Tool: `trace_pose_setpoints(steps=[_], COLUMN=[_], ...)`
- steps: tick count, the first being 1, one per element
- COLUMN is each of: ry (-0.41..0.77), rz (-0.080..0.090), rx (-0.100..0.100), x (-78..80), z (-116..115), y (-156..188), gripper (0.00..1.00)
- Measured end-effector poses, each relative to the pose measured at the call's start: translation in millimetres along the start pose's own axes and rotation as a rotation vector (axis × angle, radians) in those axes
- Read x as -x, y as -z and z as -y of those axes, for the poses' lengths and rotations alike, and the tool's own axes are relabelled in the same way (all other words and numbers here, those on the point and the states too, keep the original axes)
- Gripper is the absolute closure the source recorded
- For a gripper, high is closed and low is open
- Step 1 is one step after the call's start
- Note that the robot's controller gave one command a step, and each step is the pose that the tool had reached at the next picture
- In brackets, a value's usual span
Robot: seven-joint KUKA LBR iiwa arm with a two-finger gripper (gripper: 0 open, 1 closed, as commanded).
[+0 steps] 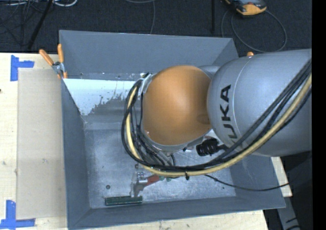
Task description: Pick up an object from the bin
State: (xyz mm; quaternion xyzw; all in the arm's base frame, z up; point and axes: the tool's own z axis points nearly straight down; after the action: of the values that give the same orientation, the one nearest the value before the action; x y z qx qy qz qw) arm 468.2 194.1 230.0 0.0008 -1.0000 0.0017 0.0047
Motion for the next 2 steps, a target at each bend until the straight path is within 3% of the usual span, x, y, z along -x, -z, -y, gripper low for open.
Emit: trace_pose_setpoints(steps=[1,2], ry=[-0.004,0.061], rz=[0.007,0.013], rx=[0.003,0.004], x=[1.7,14.4], z=[0.7,16.1], y=[3.7,-61.5], gripper=[0.0,0.0])
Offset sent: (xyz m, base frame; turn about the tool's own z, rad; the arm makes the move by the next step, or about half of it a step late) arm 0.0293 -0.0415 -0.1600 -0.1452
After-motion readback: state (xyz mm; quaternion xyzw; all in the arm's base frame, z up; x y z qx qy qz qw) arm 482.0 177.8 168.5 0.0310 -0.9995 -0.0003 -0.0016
